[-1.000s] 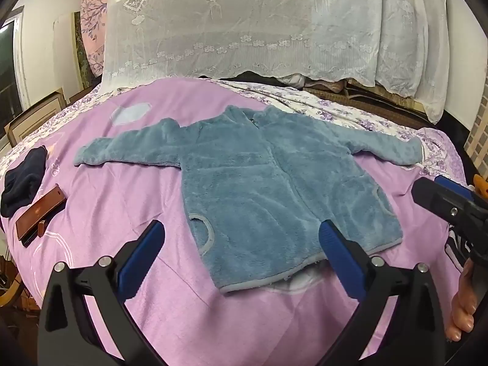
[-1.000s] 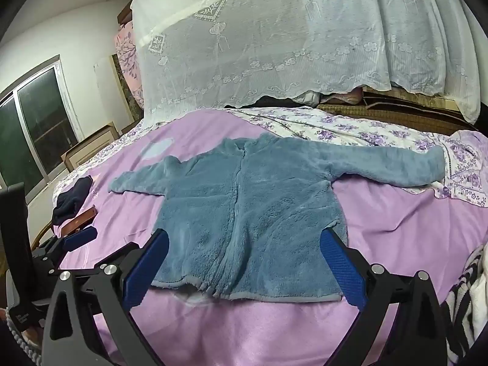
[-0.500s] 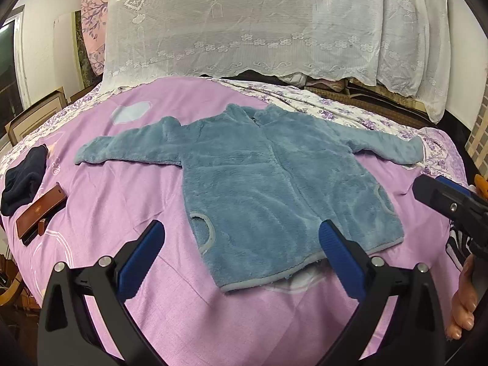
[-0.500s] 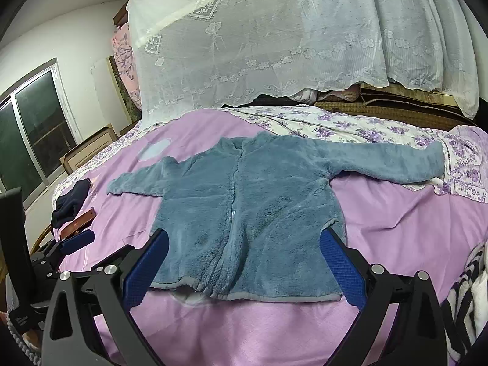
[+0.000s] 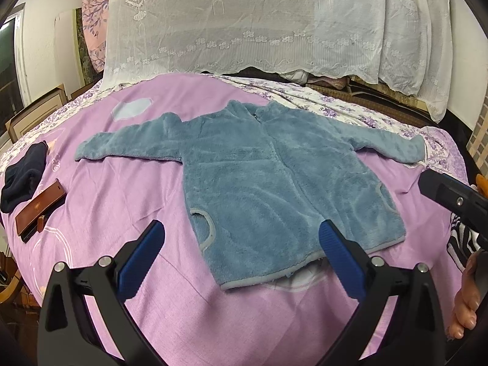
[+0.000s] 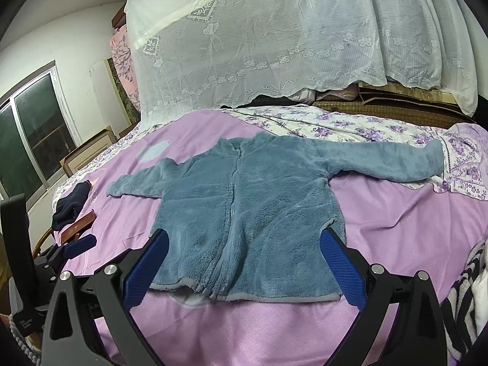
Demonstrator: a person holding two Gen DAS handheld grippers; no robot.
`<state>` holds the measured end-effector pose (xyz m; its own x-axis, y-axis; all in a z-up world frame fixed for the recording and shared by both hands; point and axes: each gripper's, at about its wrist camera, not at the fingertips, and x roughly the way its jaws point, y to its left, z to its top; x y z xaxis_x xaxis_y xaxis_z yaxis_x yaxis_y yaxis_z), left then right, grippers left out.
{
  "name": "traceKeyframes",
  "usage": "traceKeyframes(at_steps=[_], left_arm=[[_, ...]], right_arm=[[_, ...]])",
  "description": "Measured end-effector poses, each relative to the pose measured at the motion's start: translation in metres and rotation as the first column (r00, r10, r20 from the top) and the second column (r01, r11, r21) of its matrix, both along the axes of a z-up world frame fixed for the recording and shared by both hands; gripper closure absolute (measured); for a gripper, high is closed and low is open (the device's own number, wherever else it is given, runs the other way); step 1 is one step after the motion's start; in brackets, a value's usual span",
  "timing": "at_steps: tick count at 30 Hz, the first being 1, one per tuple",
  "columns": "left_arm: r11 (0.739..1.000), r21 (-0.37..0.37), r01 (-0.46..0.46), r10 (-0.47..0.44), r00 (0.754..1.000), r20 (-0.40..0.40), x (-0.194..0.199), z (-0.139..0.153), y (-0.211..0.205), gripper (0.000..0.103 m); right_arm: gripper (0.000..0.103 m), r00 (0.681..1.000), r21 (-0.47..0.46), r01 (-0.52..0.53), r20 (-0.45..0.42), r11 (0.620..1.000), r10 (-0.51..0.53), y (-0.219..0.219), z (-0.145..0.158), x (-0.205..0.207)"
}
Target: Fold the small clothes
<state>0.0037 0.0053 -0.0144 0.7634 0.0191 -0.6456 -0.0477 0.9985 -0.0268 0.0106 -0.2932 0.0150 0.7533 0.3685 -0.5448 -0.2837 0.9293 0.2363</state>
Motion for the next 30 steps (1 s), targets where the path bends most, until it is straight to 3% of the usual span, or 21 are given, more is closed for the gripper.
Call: traceKeyframes(at_steps=[30], left_arm=[[1.0, -0.002, -0.01, 0.01, 1.0, -0.022, 0.0036, -0.0023, 0.0003, 0.004]], right_arm=[[0.003, 1.0, 0.005, 0.001, -0.001, 1.0, -0.001, -0.0023, -0.0002, -0.0005]])
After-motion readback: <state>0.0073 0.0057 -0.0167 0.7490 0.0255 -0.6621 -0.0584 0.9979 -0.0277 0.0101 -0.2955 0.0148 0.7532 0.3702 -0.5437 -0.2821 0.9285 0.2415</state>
